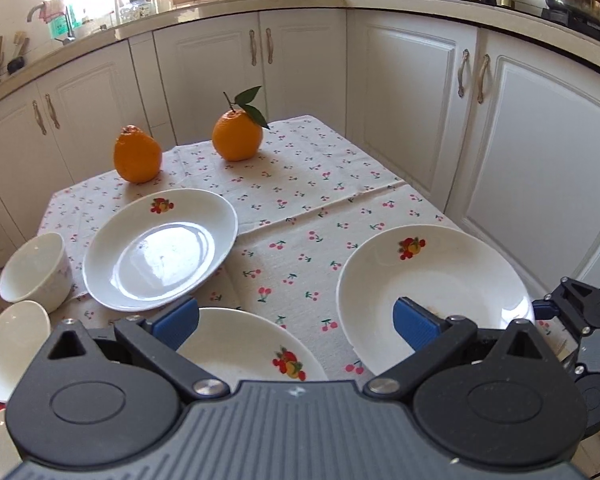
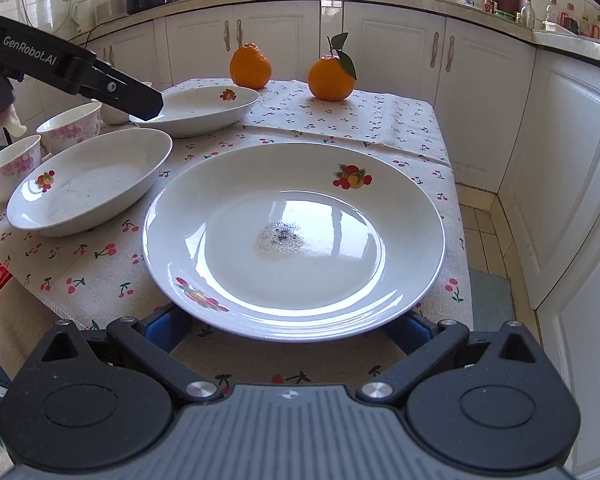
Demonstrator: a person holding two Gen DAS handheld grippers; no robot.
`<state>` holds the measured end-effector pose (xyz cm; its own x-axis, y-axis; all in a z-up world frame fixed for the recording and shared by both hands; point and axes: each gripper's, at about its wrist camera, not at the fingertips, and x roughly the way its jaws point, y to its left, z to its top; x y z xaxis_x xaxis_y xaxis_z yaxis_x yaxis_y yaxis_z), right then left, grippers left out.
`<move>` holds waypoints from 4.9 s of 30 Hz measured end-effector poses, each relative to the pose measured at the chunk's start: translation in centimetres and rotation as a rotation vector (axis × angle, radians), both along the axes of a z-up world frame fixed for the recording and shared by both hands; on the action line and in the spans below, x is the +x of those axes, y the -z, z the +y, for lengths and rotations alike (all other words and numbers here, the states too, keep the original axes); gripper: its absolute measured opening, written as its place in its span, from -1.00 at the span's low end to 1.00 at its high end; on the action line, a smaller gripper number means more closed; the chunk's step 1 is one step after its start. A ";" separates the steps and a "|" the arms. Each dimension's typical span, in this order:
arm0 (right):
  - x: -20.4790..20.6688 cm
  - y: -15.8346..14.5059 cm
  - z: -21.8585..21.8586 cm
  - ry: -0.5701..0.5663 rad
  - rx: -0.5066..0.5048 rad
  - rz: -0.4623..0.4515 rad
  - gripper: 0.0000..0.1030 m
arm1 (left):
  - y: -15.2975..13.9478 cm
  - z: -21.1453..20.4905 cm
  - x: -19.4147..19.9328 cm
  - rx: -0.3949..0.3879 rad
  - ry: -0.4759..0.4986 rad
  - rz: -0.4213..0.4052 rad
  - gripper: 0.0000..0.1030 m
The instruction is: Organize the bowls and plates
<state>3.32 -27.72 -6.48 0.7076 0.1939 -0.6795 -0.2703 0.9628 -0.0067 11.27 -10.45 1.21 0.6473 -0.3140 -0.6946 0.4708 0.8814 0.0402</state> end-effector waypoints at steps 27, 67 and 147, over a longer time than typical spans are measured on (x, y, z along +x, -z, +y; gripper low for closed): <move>-0.2 0.3 -1.8 -0.112 0.017 -0.037 1.00 | 3.6 -7.8 8.3 0.010 0.255 0.344 0.95; 4.4 -1.4 -2.5 -0.210 -0.091 -0.009 1.00 | 4.6 -9.4 13.9 -0.028 0.344 0.439 0.61; 0.3 -4.8 4.5 -0.178 0.000 -0.112 1.00 | 3.0 9.7 -8.1 0.069 -0.081 -0.044 0.88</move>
<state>3.62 -23.27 -1.65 0.7332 0.3229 -0.5985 -0.4337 0.8999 -0.0458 3.12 -0.80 -1.75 0.6991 -0.2118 -0.6829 0.3943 0.9110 0.1211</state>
